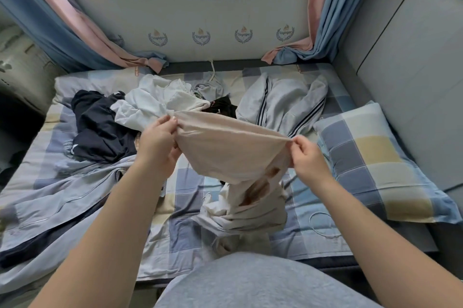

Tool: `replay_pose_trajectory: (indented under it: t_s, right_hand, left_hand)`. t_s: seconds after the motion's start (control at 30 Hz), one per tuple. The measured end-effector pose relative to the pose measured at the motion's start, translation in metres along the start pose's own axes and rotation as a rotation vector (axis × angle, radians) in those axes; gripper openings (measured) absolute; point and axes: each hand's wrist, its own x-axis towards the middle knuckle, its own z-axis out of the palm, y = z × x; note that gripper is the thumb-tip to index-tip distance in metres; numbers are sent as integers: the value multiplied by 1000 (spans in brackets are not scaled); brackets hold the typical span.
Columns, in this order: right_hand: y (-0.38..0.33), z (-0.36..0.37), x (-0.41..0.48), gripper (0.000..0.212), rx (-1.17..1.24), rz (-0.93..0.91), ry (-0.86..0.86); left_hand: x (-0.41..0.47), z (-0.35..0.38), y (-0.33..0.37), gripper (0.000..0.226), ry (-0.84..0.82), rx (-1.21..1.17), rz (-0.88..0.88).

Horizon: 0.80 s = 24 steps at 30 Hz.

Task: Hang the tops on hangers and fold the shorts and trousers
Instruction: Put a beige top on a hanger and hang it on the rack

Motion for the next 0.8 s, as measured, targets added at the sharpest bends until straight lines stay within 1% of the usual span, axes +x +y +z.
replay_pose_trajectory:
  t_s: [0.07,0.13,0.23,0.33,0.4,0.43,0.47,0.5,0.53,0.57,0.63,0.67,0.73,0.8]
  right_hand:
    - [-17,-11,3,31,34,-57,29]
    - [-39,-16,2,32,63,-98,19]
    - [-68,-14,-2,28,154,-116,-23]
    - [-90,-7,-7,24,254,-92,-51]
    - [-102,-2,-11,23,314,-77,-73]
    - [-106,-1,-13,23,344,-67,-91]
    - [-108,-1,-13,22,376,-55,-115]
    - [-109,-1,-13,22,403,-41,-141]
    - [-109,-3,-13,22,421,-26,-166]
    - [-109,-5,-12,22,429,-8,-188]
    - [-106,-12,-7,23,424,27,-221]
    - [-102,-17,-4,22,412,50,-230]
    - [-93,-24,3,21,354,106,-237]
    - [-82,-24,8,21,249,141,-216]
  left_hand:
    - [-2,1,-6,28,-16,121,42]
    - [-12,9,-11,44,-79,264,126]
    - [-34,28,-21,53,-205,565,329]
    - [-56,46,-37,66,-300,885,541]
    - [-67,55,-48,75,-371,1018,591]
    - [-69,57,-54,74,-398,1058,596]
    - [-68,57,-59,65,-420,1057,580]
    - [-66,57,-62,47,-422,1017,573]
    - [-64,55,-64,24,-400,981,590]
    - [-60,52,-65,8,-368,955,614]
    - [-51,43,-59,19,-305,917,644]
    - [-47,39,-53,19,-296,880,642]
    - [-41,34,-37,19,-312,793,653]
    - [-40,32,-21,26,-364,706,659]
